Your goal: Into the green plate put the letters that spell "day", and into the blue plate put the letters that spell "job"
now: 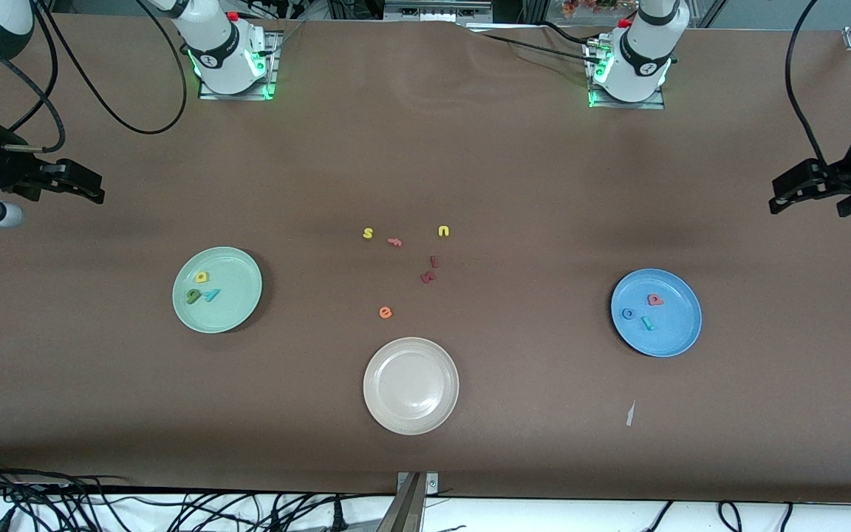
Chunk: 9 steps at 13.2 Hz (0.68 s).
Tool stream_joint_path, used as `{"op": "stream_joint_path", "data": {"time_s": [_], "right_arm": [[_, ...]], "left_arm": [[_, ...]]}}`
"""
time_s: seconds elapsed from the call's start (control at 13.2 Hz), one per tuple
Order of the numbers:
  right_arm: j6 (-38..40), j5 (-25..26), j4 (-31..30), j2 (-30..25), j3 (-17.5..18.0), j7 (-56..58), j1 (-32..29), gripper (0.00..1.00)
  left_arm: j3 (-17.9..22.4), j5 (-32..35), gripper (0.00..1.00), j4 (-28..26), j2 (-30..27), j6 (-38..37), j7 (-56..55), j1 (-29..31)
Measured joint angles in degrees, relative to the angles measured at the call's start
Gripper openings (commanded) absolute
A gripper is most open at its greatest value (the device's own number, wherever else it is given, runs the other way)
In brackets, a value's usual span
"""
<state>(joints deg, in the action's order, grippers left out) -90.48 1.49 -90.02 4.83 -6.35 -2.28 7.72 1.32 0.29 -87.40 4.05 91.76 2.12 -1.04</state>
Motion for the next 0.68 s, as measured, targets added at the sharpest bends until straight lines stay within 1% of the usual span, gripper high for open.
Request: {"op": "stream_joint_path", "data": {"time_s": [0.3,0.68], "right_arm": [[0.06,0.00,0.05,-0.08,-0.03,0.16,-0.01,1.00],[0.10,0.00,0.08,-0.10,-0.05,0.17,-0.01,1.00]], "left_arm": [[-0.50,-0.04,1.00,-0.86,-0.02,0.09,-1.33,0.07],[-0.44,-3.04,1.00,-1.22,0.29,0.17,-1.65,1.32]]}}
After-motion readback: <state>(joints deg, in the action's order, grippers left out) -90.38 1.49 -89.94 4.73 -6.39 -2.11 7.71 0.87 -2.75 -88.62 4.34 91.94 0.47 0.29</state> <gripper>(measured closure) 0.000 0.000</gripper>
